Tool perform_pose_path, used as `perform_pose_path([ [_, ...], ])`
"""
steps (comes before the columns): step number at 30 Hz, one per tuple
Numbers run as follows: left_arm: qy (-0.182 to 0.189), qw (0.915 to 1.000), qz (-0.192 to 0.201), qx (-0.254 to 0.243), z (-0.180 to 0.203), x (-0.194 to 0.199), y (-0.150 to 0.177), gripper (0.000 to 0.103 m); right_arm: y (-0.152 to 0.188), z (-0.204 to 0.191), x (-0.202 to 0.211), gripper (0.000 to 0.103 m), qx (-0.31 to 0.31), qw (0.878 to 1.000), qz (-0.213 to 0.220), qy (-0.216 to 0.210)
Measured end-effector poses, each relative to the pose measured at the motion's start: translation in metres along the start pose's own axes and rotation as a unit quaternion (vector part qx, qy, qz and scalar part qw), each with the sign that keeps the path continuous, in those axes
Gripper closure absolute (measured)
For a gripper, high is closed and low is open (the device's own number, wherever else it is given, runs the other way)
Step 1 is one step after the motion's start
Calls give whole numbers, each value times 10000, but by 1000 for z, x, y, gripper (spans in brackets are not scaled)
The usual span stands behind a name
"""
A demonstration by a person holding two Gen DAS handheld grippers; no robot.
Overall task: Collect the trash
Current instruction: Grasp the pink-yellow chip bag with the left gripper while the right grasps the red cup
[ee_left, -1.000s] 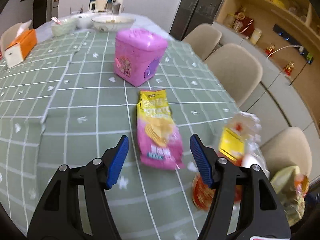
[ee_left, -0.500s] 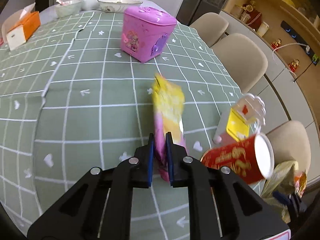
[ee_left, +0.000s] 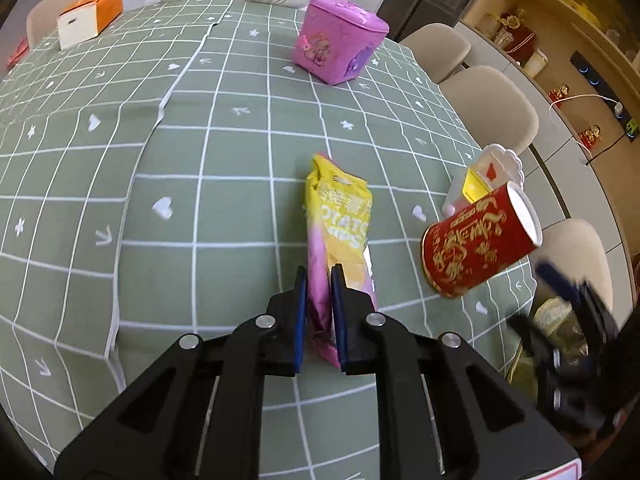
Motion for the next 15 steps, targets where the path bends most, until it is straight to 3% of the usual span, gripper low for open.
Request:
perform_pose_path([
  [5, 22, 10000, 5, 88, -8, 6, 6, 82, -31, -12, -28, 36, -28, 9996, 0, -268],
  [6, 37, 9999, 16, 95, -9, 7, 7, 82, -35, -14, -33, 49, -7, 9996, -63, -259],
  [7, 72, 9999, 39, 98, -9, 8, 8, 81, -37, -16, -35, 50, 32, 9997, -119, -231],
  [12, 323, 9993, 125, 157, -7, 11, 12, 69, -39, -19, -22, 50, 28, 9997, -97, -233],
  [15, 363, 9992, 143, 111, -1, 11, 11, 68, -37, -12, -11, 50, -143, 9994, -126, -296],
])
Point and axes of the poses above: each gripper's, at about its wrist camera, not at the fingertips, and x roughly against the way its jaws point, z to its right, y to its underside, the point moved 3 cm from there along -x, roughly the way its jaws point, and after that the axes turned 12 degrees about -x, right-handed, at the moved point
